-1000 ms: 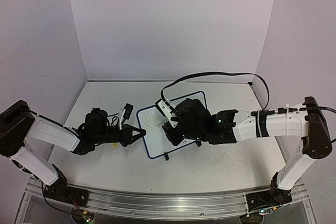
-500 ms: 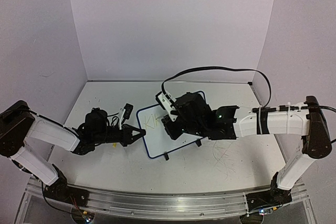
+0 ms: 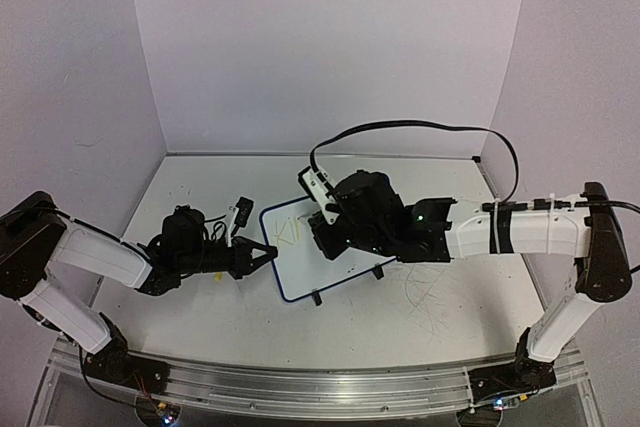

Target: Write a sentence on the whiteboard

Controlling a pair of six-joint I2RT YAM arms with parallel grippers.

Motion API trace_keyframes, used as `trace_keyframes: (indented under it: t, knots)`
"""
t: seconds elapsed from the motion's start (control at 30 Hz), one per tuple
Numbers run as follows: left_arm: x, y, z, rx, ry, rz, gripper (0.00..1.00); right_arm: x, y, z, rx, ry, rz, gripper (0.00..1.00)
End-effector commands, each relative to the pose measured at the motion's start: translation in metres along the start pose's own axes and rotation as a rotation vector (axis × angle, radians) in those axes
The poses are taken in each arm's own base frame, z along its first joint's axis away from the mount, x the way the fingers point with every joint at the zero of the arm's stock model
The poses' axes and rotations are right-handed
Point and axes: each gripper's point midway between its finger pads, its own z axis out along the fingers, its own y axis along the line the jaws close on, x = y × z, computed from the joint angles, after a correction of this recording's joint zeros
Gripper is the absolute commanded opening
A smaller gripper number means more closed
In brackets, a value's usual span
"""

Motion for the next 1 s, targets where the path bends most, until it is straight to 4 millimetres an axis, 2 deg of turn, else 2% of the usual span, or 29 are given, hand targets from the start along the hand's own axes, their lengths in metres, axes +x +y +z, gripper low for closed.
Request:
trace_keyframes:
  t: [0.0,0.33,0.8,0.97]
  knots:
    - [-0.006,-0.002,-0.002,-0.009,-0.006,0.020,0.00,-0.014,-0.025,-0.004,0.088,-0.045,0.042,0.00]
    - [-0.005,-0.002,-0.002,-0.009,-0.003,0.018,0.00,0.008,-0.021,-0.005,0.060,0.007,0.051,0.00]
    - [-0.005,-0.002,0.000,-0.007,-0.001,0.014,0.00,0.041,-0.004,-0.004,-0.003,0.085,0.040,0.00]
    - [-0.005,-0.002,-0.001,-0.008,-0.002,0.015,0.00,0.045,-0.002,-0.006,-0.011,0.094,0.036,0.00]
